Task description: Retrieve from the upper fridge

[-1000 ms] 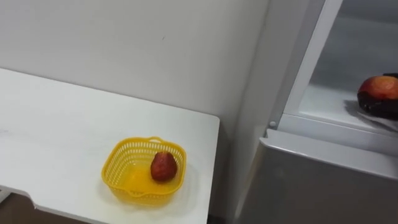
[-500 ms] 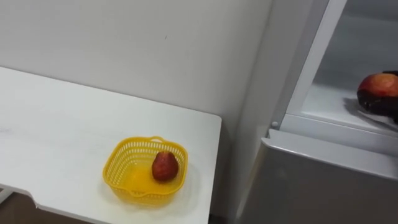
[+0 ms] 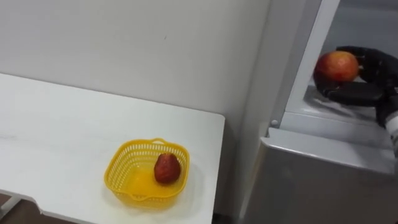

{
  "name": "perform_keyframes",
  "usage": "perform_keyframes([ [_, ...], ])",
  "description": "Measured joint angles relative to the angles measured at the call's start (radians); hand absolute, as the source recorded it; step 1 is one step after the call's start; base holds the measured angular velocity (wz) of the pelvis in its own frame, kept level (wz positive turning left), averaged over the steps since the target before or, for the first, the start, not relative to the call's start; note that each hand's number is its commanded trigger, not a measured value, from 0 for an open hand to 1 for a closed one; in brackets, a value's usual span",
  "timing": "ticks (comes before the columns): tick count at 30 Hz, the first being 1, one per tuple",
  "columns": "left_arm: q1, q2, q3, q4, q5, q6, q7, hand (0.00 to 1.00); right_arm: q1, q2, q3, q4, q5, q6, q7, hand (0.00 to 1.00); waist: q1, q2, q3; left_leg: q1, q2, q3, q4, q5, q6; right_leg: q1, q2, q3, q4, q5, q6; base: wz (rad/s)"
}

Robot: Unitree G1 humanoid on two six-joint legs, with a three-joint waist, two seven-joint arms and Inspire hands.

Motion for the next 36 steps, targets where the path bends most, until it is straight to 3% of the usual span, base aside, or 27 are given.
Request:
perform_keyframes([
  [2, 0.004, -0.002, 0.001, 0.003, -0.013, -0.005, 0.004, 0.0, 0.065, 0.025, -0.033, -0.114, -0.027, -0.002, -0.028, 1.0, -0.007, 0.005, 0.0002, 0.001, 0.0, 0.004, 0.0, 0.0, 0.0, 0.004, 0.0, -0.003, 0.0, 0.0, 0.0, 0.04],
  [4, 0.003, -0.006, 0.001, 0.007, -0.013, -0.014, 0.005, 0.0, 0.112, 0.05, -0.039, -0.211, -0.03, -0.007, -0.053, 1.0, -0.006, 0.017, 0.0058, -0.001, 0.002, 0.012, 0.0, 0.0, 0.0, 0.001, 0.0, 0.0, 0.0, 0.0, 0.0, -0.08],
  [7, -0.001, -0.013, 0.001, -0.008, -0.019, -0.019, 0.009, 0.0, 0.211, 0.085, -0.04, -0.36, -0.079, -0.034, -0.077, 1.0, -0.014, 0.042, 0.0064, -0.006, 0.002, 0.019, -0.001, -0.001, 0.0, -0.003, 0.001, 0.005, -0.005, 0.0, 0.0, -0.06],
  [11, -0.002, -0.039, 0.001, -0.011, -0.02, -0.021, 0.023, 0.0, 0.266, 0.136, -0.039, -0.446, -0.137, -0.041, -0.097, 1.0, -0.014, 0.08, -0.0116, -0.002, 0.001, 0.037, -0.009, -0.001, 0.0, -0.014, 0.001, 0.028, 0.003, -0.001, 0.001, -0.12],
  [12, -0.003, -0.041, 0.0, -0.01, -0.021, -0.022, 0.023, 0.0, 0.27, 0.139, -0.039, -0.456, -0.137, -0.042, -0.103, 1.0, -0.016, 0.082, -0.0129, 0.0, 0.001, 0.038, -0.009, 0.0, 0.001, -0.014, 0.002, 0.029, 0.003, -0.001, 0.001, 0.0],
  [17, -0.004, -0.048, -0.01, 0.009, -0.031, -0.041, 0.021, 0.0, 0.309, 0.175, -0.039, -0.574, -0.152, -0.087, -0.115, 1.0, -0.04, 0.085, -0.0062, 0.012, 0.001, 0.044, -0.009, 0.001, 0.001, -0.002, 0.002, 0.036, -0.002, -0.002, 0.003, -0.02],
  [25, -0.068, -0.048, -0.057, 0.071, -0.03, -0.059, 0.023, 0.0, 0.357, 0.204, 0.01, -0.684, -0.395, -0.151, -0.074, 1.0, -0.031, 0.08, -0.0019, 0.013, 0.001, 0.067, -0.011, 0.001, 0.001, -0.021, 0.002, 0.058, 0.008, -0.003, 0.003, -0.08],
  [32, -0.091, -0.041, -0.121, 0.109, -0.031, -0.089, 0.022, 0.0, 0.358, 0.245, 0.125, -0.693, -0.506, -0.157, 0.007, 1.0, -0.029, 0.061, -0.0021, 0.009, 0.001, 0.081, -0.018, 0.001, 0.001, -0.037, 0.003, 0.073, 0.011, -0.003, 0.003, -0.06],
  [36, -0.114, -0.043, -0.144, 0.144, -0.031, -0.093, 0.008, 0.0, 0.357, 0.257, 0.183, -0.694, -0.563, -0.16, 0.059, 1.0, -0.008, 0.048, -0.0038, 0.01, 0.002, 0.081, -0.019, 0.001, 0.001, -0.036, 0.003, 0.07, 0.011, -0.003, 0.003, 0.0],
])
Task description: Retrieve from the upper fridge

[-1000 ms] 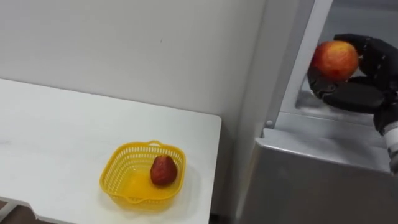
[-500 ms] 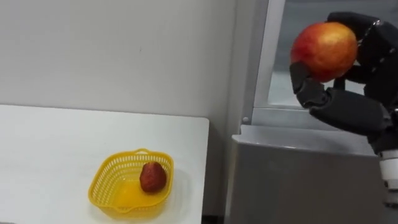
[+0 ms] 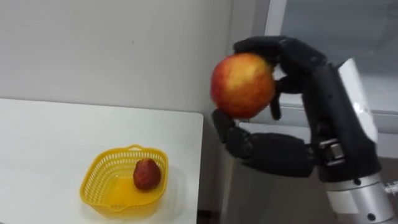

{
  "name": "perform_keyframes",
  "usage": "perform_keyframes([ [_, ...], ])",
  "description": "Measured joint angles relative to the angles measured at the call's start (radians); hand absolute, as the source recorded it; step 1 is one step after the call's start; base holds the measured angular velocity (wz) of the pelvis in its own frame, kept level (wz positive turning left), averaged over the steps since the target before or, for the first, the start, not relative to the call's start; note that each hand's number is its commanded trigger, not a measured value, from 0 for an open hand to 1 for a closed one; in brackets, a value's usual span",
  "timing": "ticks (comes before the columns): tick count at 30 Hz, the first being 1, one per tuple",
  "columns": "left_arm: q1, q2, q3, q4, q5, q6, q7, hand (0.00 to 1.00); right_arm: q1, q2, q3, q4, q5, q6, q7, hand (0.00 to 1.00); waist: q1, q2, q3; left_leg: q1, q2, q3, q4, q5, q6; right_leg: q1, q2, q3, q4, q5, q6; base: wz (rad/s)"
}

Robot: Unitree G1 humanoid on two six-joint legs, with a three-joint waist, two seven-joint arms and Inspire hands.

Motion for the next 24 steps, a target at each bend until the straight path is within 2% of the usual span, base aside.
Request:
perform_keyframes([
  [3, -0.01, 0.0, -0.001, 0.008, 0.0, -0.002, -0.006, 0.0, -0.004, 0.0, 0.018, 0.0, -0.082, -0.001, 0.019, 1.0, 0.029, -0.008, 0.002, -0.005, 0.0, -0.003, -0.005, 0.0, 0.0, 0.0, 0.0, -0.006, 0.0, 0.0, 0.0, 0.05],
  [7, -0.027, 0.007, -0.002, 0.035, -0.002, -0.003, -0.009, 0.0, -0.018, 0.001, 0.028, 0.01, -0.16, -0.007, 0.027, 1.0, 0.057, -0.026, 0.0106, -0.014, 0.002, -0.018, -0.004, 0.0, 0.0, 0.0, 0.0, -0.024, -0.003, 0.0, -0.001, 0.12],
  [8, -0.032, 0.008, -0.001, 0.034, -0.003, -0.003, -0.012, 0.0, -0.019, 0.002, 0.035, 0.01, -0.167, -0.007, 0.033, 1.0, 0.064, -0.032, 0.0084, -0.018, 0.001, -0.024, -0.004, 0.0, 0.0, 0.0, 0.0, -0.03, -0.005, 0.0, -0.001, 0.13],
  [12, -0.035, 0.011, -0.001, 0.035, -0.006, -0.003, -0.027, 0.0, -0.037, 0.002, 0.073, 0.026, -0.2, -0.006, 0.048, 1.0, 0.081, -0.05, 0.0101, -0.03, 0.002, -0.042, 0.001, 0.0, 0.0, 0.0, -0.001, -0.048, -0.006, 0.0, -0.001, 0.13],
  [13, -0.042, 0.011, -0.001, 0.036, -0.005, -0.003, -0.028, 0.0, -0.042, 0.002, 0.083, 0.033, -0.203, -0.005, 0.05, 1.0, 0.09, -0.056, 0.0135, -0.032, 0.002, -0.044, 0.001, 0.0, 0.0, -0.001, 0.0, -0.049, -0.007, 0.0, -0.001, 0.09],
  [15, -0.048, 0.011, 0.0, 0.035, 0.0, -0.003, -0.03, 0.0, -0.044, 0.002, 0.105, 0.047, -0.208, -0.003, 0.055, 1.0, 0.115, -0.063, 0.0135, -0.035, 0.002, -0.048, -0.001, 0.0, 0.0, -0.001, 0.0, -0.052, -0.008, 0.0, -0.001, 0.05],
  [18, -0.056, 0.016, 0.016, 0.029, 0.0, -0.003, -0.035, 0.0, -0.08, 0.003, 0.137, 0.13, -0.209, -0.007, 0.078, 1.0, 0.134, -0.075, 0.0151, -0.038, 0.001, -0.053, 0.002, 0.0, 0.0, -0.001, 0.0, -0.053, -0.007, 0.0, -0.001, 0.04],
  [21, -0.06, 0.04, 0.007, 0.028, -0.003, -0.002, -0.034, 0.0, -0.159, 0.003, 0.178, 0.319, -0.208, 0.012, 0.084, 1.0, 0.146, -0.1, 0.0157, -0.042, 0.001, -0.07, 0.004, 0.0, -0.001, 0.001, 0.0, -0.069, -0.007, 0.0, -0.001, 0.11],
  [24, -0.072, 0.053, 0.008, 0.035, 0.0, 0.005, -0.033, 0.0, -0.163, 0.005, 0.186, 0.409, -0.208, 0.026, 0.086, 1.0, 0.167, -0.119, 0.0188, -0.057, 0.001, -0.085, 0.018, 0.0, -0.002, -0.001, -0.001, -0.087, -0.007, 0.001, -0.001, 0.2],
])
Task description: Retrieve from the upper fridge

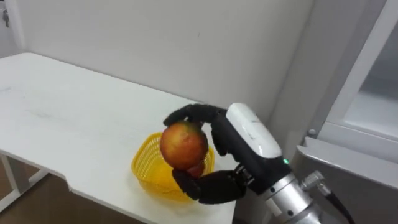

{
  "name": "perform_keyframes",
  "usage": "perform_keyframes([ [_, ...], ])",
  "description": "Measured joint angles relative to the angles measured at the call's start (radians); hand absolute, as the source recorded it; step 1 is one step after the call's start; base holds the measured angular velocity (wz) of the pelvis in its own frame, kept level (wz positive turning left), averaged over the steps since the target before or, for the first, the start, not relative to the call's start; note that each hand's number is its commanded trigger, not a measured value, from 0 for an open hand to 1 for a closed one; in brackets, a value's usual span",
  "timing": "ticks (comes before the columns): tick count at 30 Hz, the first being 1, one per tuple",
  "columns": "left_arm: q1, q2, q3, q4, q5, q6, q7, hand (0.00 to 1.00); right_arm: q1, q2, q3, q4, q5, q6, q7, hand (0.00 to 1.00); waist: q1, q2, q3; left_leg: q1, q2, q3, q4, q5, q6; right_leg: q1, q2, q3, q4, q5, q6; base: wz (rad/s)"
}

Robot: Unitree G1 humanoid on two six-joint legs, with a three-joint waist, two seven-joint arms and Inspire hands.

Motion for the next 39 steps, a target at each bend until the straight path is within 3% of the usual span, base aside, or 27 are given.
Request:
perform_keyframes([
  [5, -0.008, 0.002, 0.002, -0.001, 0.0, 0.017, 0.0, 0.0, -0.027, 0.0, 0.001, 0.114, -0.004, 0.013, -0.004, 1.0, 0.035, -0.006, 0.003, -0.014, -0.001, -0.018, 0.004, 0.0, 0.0, -0.001, -0.002, -0.025, -0.002, 0.0, 0.0, 0.1],
  [10, -0.015, 0.004, 0.0, -0.002, 0.0, 0.034, 0.001, 0.0, -0.108, 0.0, 0.069, 0.246, -0.004, 0.026, -0.046, 1.0, 0.063, -0.016, 0.0061, -0.015, -0.002, -0.031, 0.005, 0.0, -0.001, -0.002, -0.003, -0.043, -0.002, 0.0, 0.0, 0.06],
  [16, -0.022, 0.007, 0.0, -0.004, 0.0, 0.041, 0.003, 0.0, -0.162, 0.032, 0.077, 0.402, -0.001, 0.052, -0.052, 1.0, 0.09, -0.032, 0.0065, -0.047, -0.006, -0.053, 0.022, 0.0, -0.001, -0.012, -0.008, -0.072, -0.002, 0.0, 0.0, 0.13],
  [19, -0.024, 0.008, 0.001, -0.002, 0.0, 0.055, -0.004, 0.0, -0.214, 0.027, 0.073, 0.474, 0.008, 0.055, -0.069, 1.0, 0.084, -0.039, 0.0121, -0.066, -0.01, -0.067, 0.036, 0.0, -0.001, -0.018, -0.009, -0.072, -0.002, 0.0, 0.0, 0.09],
  [24, -0.024, 0.008, 0.002, -0.01, 0.001, 0.056, -0.013, 0.0, -0.251, -0.008, 0.063, 0.495, 0.057, 0.069, -0.078, 1.0, 0.076, -0.045, 0.0089, -0.104, -0.018, -0.072, 0.054, 0.0, 0.0, -0.044, -0.014, -0.071, -0.001, 0.0, 0.0, 0.03],
  [39, -0.003, 0.022, 0.025, -0.012, 0.0, 0.078, -0.018, 0.0, -0.251, -0.044, 0.014, 0.493, 0.131, 0.092, -0.079, 1.0, 0.056, -0.05, 0.0069, -0.099, -0.018, -0.076, 0.066, 0.0, 0.0, -0.02, -0.016, -0.085, 0.0, 0.0, 0.0, 0.02],
])
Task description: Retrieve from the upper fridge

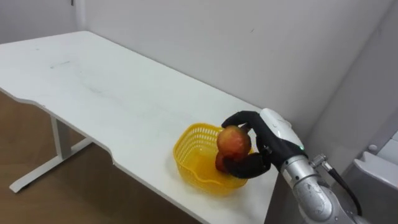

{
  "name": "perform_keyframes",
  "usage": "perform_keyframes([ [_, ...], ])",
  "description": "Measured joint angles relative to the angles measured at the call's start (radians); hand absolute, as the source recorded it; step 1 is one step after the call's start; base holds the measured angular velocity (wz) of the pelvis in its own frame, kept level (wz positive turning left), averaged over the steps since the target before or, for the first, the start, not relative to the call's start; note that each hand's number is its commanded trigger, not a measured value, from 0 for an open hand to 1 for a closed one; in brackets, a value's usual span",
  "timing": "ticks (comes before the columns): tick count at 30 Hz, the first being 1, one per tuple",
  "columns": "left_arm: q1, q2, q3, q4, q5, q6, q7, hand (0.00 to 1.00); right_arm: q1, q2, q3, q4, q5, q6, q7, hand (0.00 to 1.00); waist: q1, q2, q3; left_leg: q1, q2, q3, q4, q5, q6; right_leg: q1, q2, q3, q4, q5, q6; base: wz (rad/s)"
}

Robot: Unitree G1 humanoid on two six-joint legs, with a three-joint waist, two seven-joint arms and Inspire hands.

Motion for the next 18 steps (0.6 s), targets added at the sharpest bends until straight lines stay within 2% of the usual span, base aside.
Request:
perform_keyframes([
  [1, 0.001, 0.002, 0.0, 0.0, 0.0, 0.0, -0.001, 0.0, 0.0, 0.0, 0.0, 0.0, 0.0, 0.0, 0.0, 0.66, 0.0, 0.0, 0.0, 0.002, 0.0, 0.0, -0.001, 0.0, 0.0, 0.002, 0.0, 0.0, 0.0, 0.0, 0.0, 0.0],
  [2, 0.003, 0.005, 0.003, 0.0, 0.0, 0.0, -0.003, 0.0, 0.0, -0.001, 0.0, -0.001, 0.0, 0.0, 0.0, 0.0, 0.0, 0.0, -0.0002, 0.004, 0.0, 0.0, -0.001, 0.0, 0.0, 0.005, 0.0, -0.001, 0.0, 0.0, 0.0, 0.0],
  [18, 0.012, 0.003, 0.005, -0.014, 0.0, 0.001, 0.0, 0.0, 0.0, -0.001, 0.0, 0.01, 0.021, -0.001, 0.0, 0.0, 0.003, 0.003, 0.0024, 0.002, 0.0, -0.005, 0.003, 0.0, 0.0, 0.007, 0.001, -0.006, 0.0, 0.0, -0.001, 0.0],
])
